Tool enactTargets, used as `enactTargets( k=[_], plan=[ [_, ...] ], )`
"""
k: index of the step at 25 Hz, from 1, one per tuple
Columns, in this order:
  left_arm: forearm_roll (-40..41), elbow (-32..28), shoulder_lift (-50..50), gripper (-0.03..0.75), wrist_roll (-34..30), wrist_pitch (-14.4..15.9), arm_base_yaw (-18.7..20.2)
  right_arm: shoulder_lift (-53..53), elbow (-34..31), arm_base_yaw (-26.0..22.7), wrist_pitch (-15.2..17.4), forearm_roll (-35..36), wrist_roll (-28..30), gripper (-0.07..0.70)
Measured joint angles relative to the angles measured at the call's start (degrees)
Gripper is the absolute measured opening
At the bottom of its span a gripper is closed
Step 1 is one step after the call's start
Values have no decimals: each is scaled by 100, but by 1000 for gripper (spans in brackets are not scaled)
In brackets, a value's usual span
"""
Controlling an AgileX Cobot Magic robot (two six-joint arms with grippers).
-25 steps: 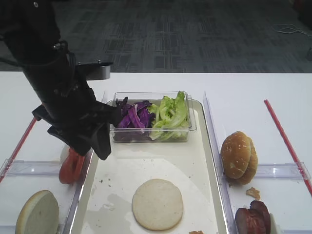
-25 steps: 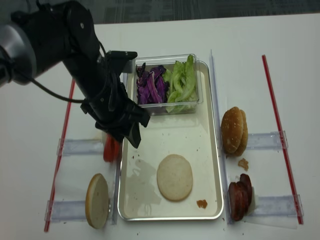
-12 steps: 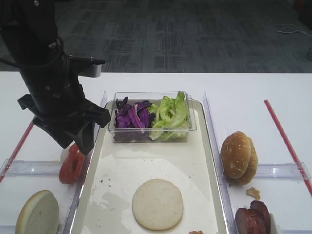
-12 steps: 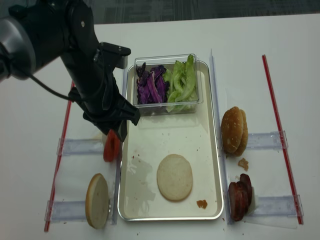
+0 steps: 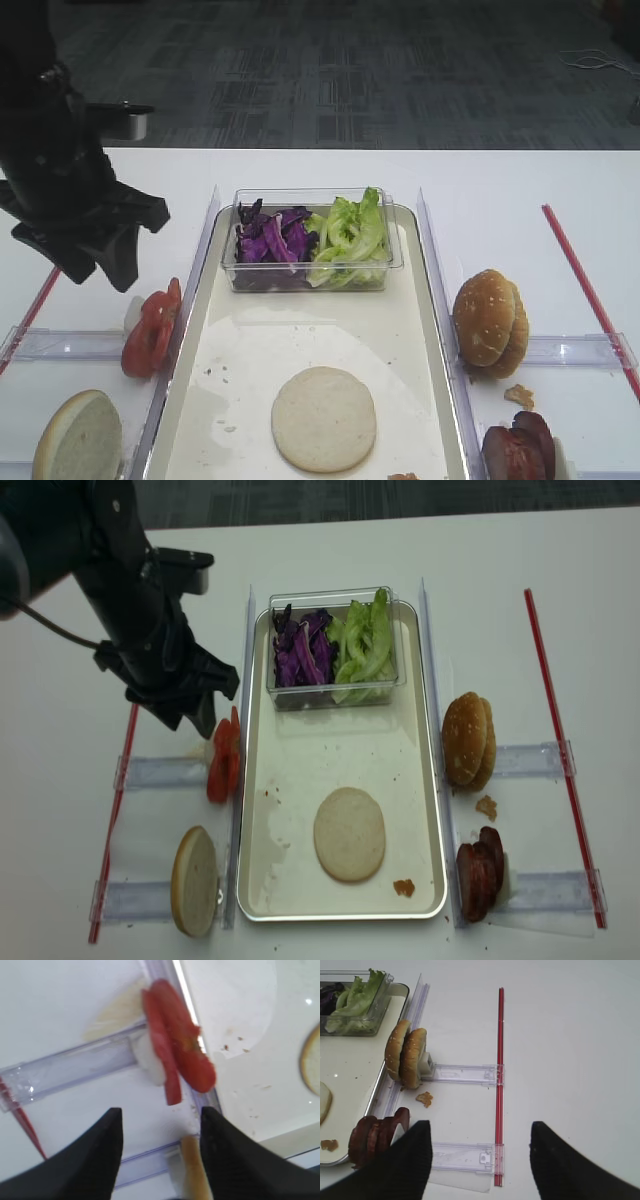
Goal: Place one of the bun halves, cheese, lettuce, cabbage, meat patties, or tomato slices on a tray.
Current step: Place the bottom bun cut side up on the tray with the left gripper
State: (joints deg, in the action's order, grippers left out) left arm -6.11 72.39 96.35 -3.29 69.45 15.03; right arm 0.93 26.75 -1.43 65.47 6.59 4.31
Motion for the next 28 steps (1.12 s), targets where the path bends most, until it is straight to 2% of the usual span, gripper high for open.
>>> enactTargets(
  k=[9, 14, 22, 28],
  plan=[
    [576, 0, -275, 335, -5, 4, -1165, 0, 0, 0, 0, 0, 0, 477],
    [611, 0, -482, 335, -5, 35, -1648, 0, 0, 0, 0, 0, 0, 477],
    [531, -62, -549, 335, -5, 57, -1753, 0, 0, 0, 0, 0, 0, 477],
    [517, -751, -1019, 335, -35, 68, -1753, 0, 0, 0, 0, 0, 0, 477]
  ],
)
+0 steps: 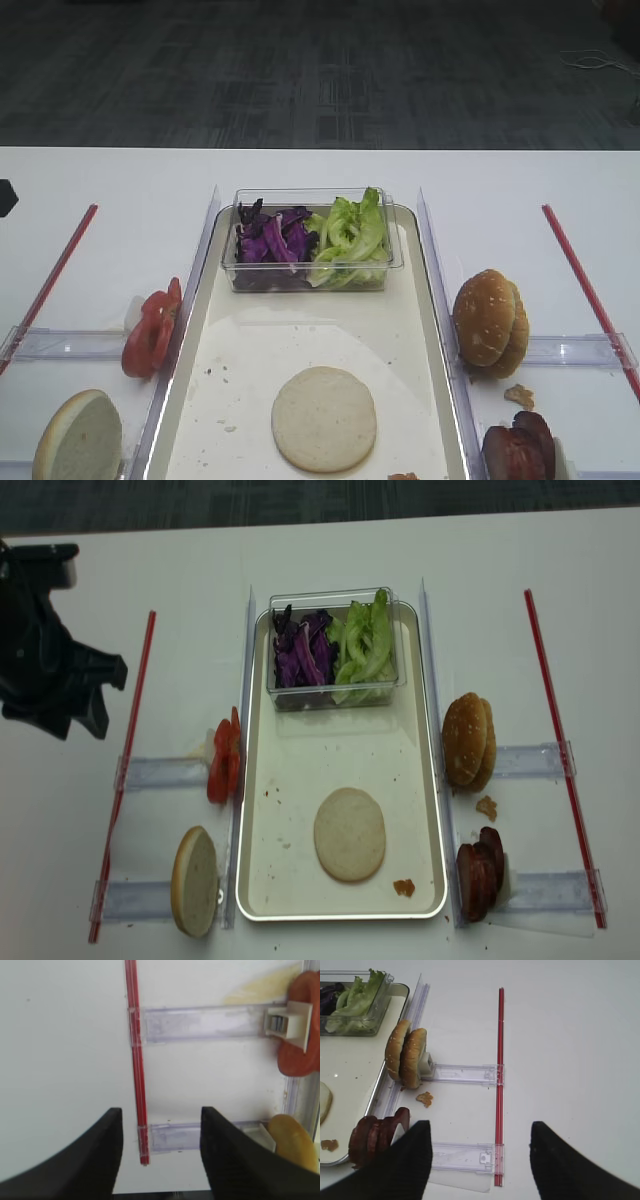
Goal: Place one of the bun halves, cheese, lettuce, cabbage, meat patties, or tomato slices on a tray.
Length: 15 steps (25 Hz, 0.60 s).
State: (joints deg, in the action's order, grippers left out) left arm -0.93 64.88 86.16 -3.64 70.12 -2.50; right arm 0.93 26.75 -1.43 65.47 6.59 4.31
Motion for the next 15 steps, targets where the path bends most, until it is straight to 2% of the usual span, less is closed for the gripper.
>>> enactTargets(
  k=[15],
  plan=[
    [-142, -1138, -1820, 335, -49, 17, 0, 0, 0, 0, 0, 0, 0, 477]
  ],
)
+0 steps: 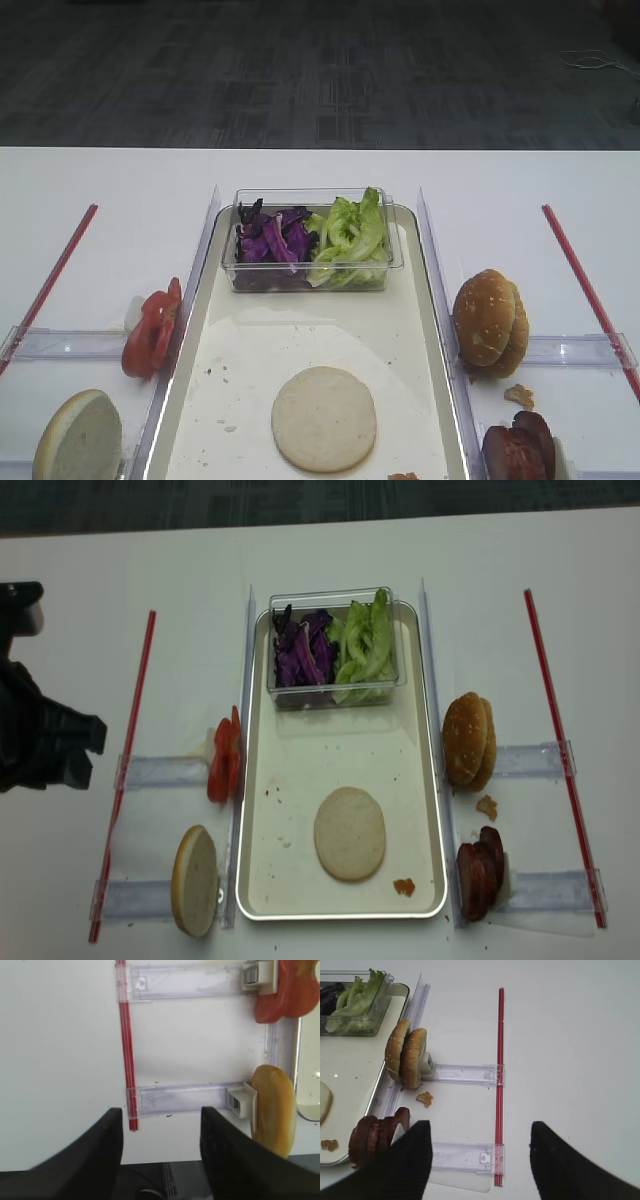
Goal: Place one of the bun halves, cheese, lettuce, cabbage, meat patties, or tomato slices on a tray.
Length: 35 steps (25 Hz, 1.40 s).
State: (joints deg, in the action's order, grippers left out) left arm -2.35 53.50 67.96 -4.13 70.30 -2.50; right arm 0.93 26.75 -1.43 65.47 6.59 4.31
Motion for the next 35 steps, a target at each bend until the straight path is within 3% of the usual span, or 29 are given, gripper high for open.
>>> enactTargets(
  k=[11, 22, 35],
  plan=[
    [-27, -764, -1184, 335, -49, -267, -6, 0, 0, 0, 0, 0, 0, 477],
    [-74, -1813, -2446, 335, -53, -302, -6, 0, 0, 0, 0, 0, 0, 477],
    [-218, -2398, -3268, 335, 57, -417, -6, 0, 0, 0, 0, 0, 0, 477]
  ],
)
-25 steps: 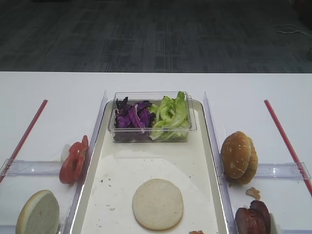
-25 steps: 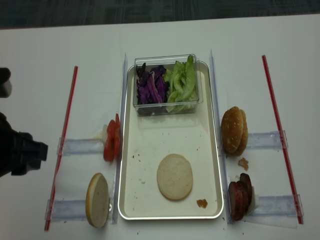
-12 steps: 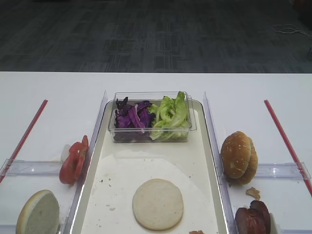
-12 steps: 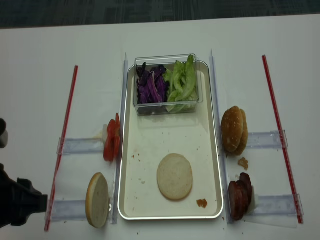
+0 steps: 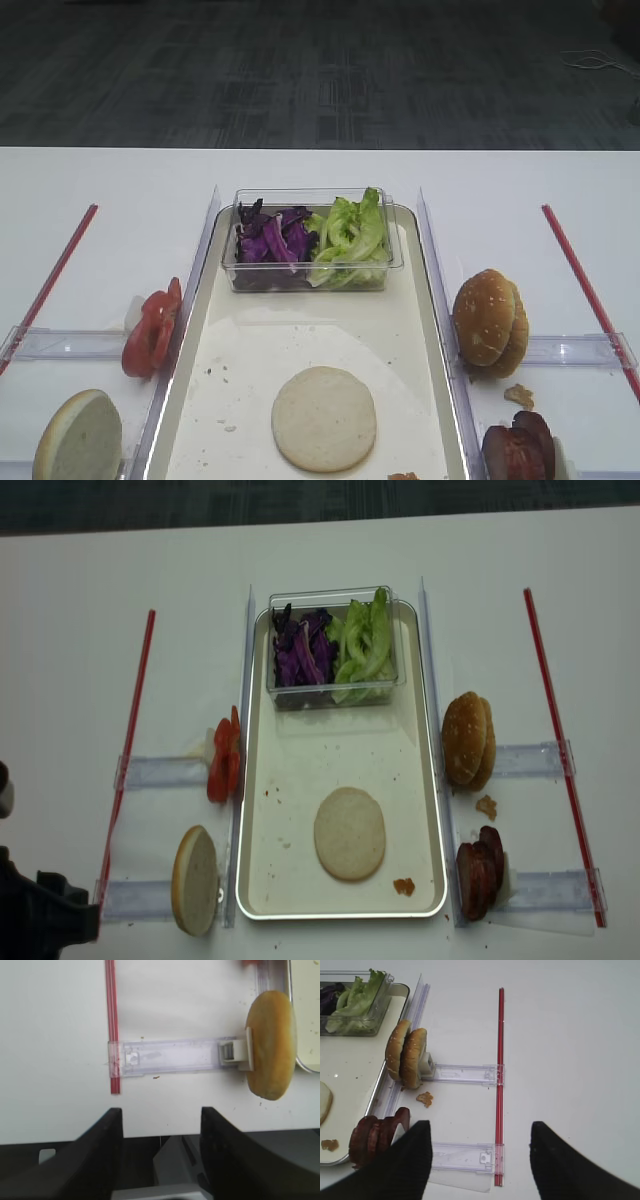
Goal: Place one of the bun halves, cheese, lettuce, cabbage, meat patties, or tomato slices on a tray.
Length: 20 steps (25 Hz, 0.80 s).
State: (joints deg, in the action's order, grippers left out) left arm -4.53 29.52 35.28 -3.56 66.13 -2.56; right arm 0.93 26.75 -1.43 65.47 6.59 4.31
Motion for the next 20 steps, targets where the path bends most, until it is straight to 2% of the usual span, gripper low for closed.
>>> enactTargets(
  k=[7, 20],
  plan=[
    [-56, -94, -415, 335, 0, -55, 0, 0, 0, 0, 0, 0, 0, 477],
    [-59, -149, -1120, 335, 0, 30, 0, 0, 0, 0, 0, 0, 0, 477]
  ],
)
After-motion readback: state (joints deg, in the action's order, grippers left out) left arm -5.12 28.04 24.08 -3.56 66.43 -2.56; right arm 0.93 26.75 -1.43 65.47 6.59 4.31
